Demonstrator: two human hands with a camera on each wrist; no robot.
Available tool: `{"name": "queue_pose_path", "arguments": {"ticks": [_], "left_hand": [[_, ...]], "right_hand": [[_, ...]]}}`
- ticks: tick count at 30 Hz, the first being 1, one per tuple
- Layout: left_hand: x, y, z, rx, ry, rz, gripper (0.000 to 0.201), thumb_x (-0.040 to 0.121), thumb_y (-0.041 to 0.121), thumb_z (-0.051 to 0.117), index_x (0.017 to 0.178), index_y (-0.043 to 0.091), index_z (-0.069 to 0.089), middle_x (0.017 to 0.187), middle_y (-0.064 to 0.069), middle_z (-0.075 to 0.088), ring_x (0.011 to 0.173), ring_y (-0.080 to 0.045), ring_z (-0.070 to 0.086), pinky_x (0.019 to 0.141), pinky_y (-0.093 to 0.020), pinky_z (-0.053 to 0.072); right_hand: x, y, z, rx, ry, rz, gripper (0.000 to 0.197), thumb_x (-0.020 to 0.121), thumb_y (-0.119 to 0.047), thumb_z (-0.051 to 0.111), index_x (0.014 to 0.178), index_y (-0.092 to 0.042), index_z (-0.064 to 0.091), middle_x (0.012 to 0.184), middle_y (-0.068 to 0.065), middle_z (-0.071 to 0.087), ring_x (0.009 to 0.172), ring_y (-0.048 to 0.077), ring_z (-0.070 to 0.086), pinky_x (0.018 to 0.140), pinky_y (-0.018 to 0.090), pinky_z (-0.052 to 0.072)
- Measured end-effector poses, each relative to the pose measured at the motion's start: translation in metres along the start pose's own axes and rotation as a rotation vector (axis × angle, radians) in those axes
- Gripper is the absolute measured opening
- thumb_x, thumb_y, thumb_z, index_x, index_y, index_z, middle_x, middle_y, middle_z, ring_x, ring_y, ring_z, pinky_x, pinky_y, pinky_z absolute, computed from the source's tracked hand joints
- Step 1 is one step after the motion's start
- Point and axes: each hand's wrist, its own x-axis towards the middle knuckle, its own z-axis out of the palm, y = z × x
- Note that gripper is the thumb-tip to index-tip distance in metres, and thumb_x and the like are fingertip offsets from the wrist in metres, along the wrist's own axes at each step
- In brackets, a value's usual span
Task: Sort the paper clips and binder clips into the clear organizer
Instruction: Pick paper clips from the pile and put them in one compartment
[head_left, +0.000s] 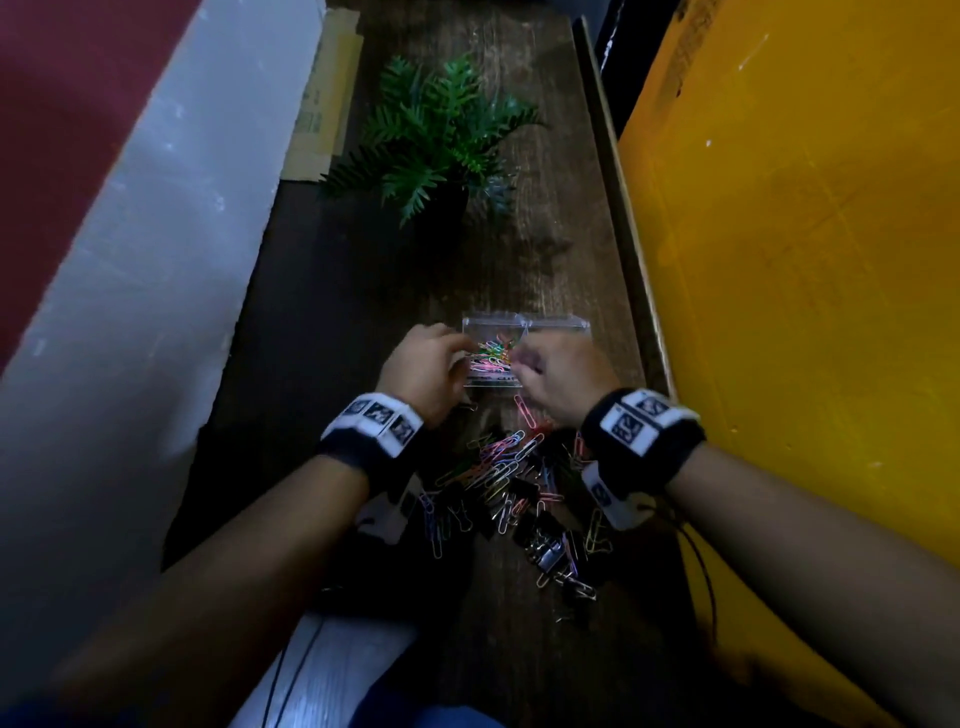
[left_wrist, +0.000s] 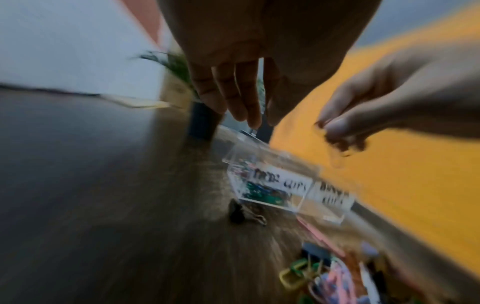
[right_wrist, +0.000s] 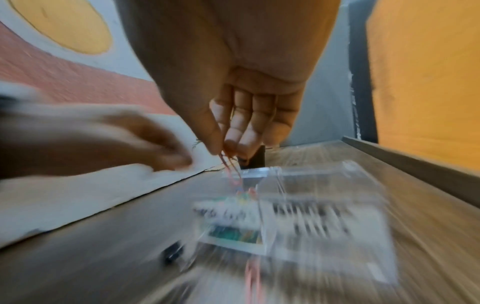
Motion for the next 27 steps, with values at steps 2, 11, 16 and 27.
{"name": "queue_pose_path", "arguments": {"ticks": [2, 11, 16, 27], "left_hand": [[-0.027, -0.016, -0.009, -0.119, 0.070, -0.056, 0.024, 0.078, 0.013, 0.059, 0.099, 0.018, 0.070, 0.095, -0.005, 0.065, 0.089, -0.027, 0.059, 0.077, -0.034, 0.049], [-0.143, -0.056, 0.010, 0.045, -0.089, -0.035, 0.023, 0.079, 0.024, 0.056, 0.097, 0.025, 0.070, 0.091, 0.002, 0.064, 0.084, -0.022, 0.063, 0.073, -0.027, 0.052], [-0.173, -0.061, 0.040, 0.099, -0.142, 0.074, 0.032, 0.077, 0.034, 0.050, 0.107, 0.033, 0.062, 0.098, 0.003, 0.062, 0.076, -0.023, 0.060, 0.064, -0.032, 0.054], [-0.221, -0.067, 0.036, 0.321, -0.127, 0.076, 0.045, 0.072, 0.038, 0.045, 0.113, 0.030, 0.062, 0.114, 0.000, 0.060, 0.085, -0.020, 0.045, 0.056, -0.032, 0.048]], "right_hand": [[0.023, -0.003, -0.001, -0.043, 0.046, -0.039, 0.008, 0.088, -0.022, 0.062, 0.091, -0.021, 0.069, 0.090, -0.003, 0.068, 0.082, 0.014, 0.061, 0.073, 0.028, 0.050], [0.044, -0.002, 0.037, -0.373, -0.009, -0.075, 0.020, 0.091, -0.037, 0.055, 0.101, -0.028, 0.069, 0.102, -0.002, 0.067, 0.101, 0.023, 0.052, 0.090, 0.039, 0.034], [-0.037, -0.023, 0.055, -0.220, 0.050, -0.392, 0.034, 0.084, -0.031, 0.042, 0.102, -0.020, 0.069, 0.099, 0.003, 0.065, 0.094, 0.026, 0.057, 0.084, 0.042, 0.040], [-0.173, -0.016, 0.134, -0.407, -0.270, -0.534, 0.047, 0.079, -0.050, 0.050, 0.118, -0.026, 0.062, 0.133, 0.000, 0.057, 0.123, 0.021, 0.052, 0.101, 0.054, 0.023]]}}
